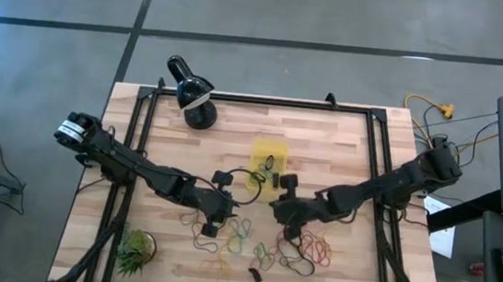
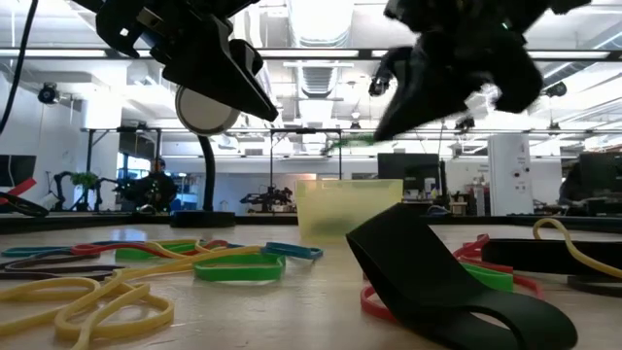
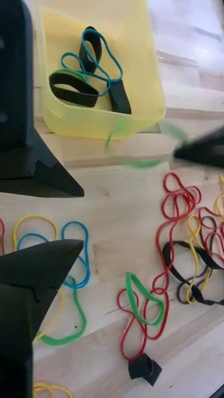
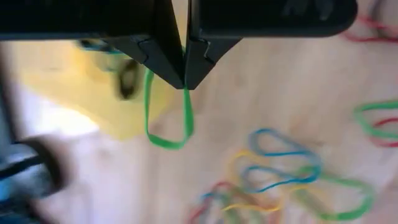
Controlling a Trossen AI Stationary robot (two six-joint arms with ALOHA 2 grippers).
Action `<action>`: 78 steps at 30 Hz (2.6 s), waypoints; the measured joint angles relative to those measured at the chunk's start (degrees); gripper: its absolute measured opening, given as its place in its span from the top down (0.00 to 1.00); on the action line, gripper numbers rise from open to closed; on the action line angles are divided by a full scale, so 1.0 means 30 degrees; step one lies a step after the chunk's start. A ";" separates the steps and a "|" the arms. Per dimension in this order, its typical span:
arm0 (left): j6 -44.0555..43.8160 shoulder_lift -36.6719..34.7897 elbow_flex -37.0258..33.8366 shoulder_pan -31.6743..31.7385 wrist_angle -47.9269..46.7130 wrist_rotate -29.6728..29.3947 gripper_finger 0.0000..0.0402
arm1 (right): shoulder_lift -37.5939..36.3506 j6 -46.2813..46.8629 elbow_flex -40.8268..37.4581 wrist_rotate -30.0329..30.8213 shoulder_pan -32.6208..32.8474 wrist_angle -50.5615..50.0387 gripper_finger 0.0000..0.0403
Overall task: Pick and place rubber bands into bin
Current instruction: Put the green rubber band into the yellow bin
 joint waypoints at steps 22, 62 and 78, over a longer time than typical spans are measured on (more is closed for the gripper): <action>-0.0510 0.0809 -0.0110 -0.0656 0.0017 0.1122 0.74 | -0.0254 -0.0138 -0.0007 -0.1789 -0.6556 0.0182 0.93; -0.1953 0.3090 -0.1315 -0.0496 -0.1322 0.0502 0.83 | -0.0239 0.1197 -0.0029 -0.5170 -0.3986 0.0488 0.74; -0.2627 0.3432 -0.1275 -0.0410 -0.1564 0.1061 0.83 | -0.0239 0.1563 -0.0058 -0.5170 -0.3946 0.0485 0.80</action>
